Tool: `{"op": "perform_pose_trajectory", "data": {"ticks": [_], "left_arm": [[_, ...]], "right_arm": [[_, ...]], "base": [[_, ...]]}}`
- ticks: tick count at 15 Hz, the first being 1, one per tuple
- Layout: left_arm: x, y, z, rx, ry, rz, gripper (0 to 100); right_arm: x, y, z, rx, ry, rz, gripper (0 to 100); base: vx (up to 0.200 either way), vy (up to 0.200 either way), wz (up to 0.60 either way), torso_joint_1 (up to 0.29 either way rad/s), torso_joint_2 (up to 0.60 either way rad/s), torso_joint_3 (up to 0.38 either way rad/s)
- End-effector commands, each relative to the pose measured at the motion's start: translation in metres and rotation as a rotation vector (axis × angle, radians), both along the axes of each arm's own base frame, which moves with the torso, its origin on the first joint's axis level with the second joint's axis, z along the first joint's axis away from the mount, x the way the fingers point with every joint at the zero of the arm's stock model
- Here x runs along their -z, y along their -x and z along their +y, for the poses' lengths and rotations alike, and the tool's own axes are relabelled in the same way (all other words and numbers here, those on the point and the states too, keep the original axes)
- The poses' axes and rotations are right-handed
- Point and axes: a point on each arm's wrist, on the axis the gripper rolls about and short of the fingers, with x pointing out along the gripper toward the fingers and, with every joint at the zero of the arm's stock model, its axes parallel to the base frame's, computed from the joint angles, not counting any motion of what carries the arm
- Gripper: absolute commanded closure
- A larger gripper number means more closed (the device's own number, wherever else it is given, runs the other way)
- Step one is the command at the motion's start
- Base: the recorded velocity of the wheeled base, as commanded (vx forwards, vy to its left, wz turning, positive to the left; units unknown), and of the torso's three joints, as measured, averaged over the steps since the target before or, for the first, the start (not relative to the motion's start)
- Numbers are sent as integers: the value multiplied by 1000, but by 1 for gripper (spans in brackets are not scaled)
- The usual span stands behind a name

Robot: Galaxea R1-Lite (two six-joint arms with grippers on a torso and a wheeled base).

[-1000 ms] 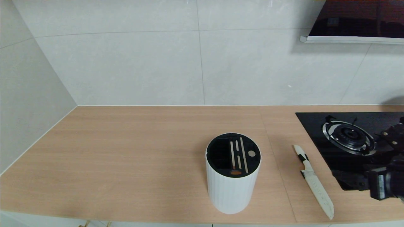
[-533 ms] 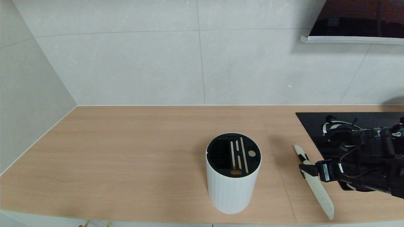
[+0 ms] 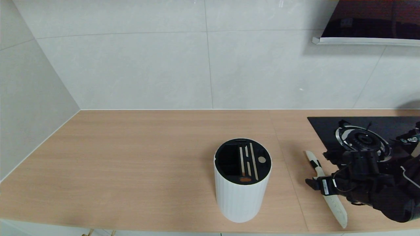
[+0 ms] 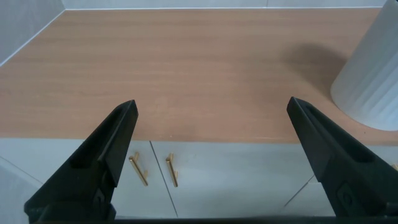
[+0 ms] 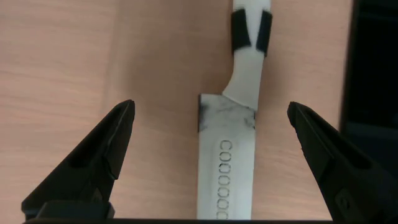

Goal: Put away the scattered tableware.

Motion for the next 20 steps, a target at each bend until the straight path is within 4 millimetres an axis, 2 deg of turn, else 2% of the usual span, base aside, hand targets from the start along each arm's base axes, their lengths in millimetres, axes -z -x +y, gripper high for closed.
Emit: {"op": "perform_pose_trajectory", "data": {"ticks": [1, 10, 18, 19, 20], "left_arm": [[0, 0, 0, -1, 0, 0, 0], [0, 0, 0, -1, 0, 0, 0], [0, 0, 0, -1, 0, 0, 0], [0, 0, 0, -1, 0, 0, 0], [0, 0, 0, -1, 0, 0, 0]], "right_arm": [[14, -2, -2, 7, 7, 37, 0], [14, -6, -6, 40, 20, 17, 0], [23, -8, -6, 56, 34, 29, 0], [23, -8, -6, 56, 34, 29, 100], [24, -7, -7, 55, 36, 35, 100]], "base": [[0, 0, 0, 0, 0, 0], [0, 0, 0, 0, 0, 0], [0, 0, 0, 0, 0, 0], [0, 0, 0, 0, 0, 0], [0, 0, 0, 0, 0, 0]]}}
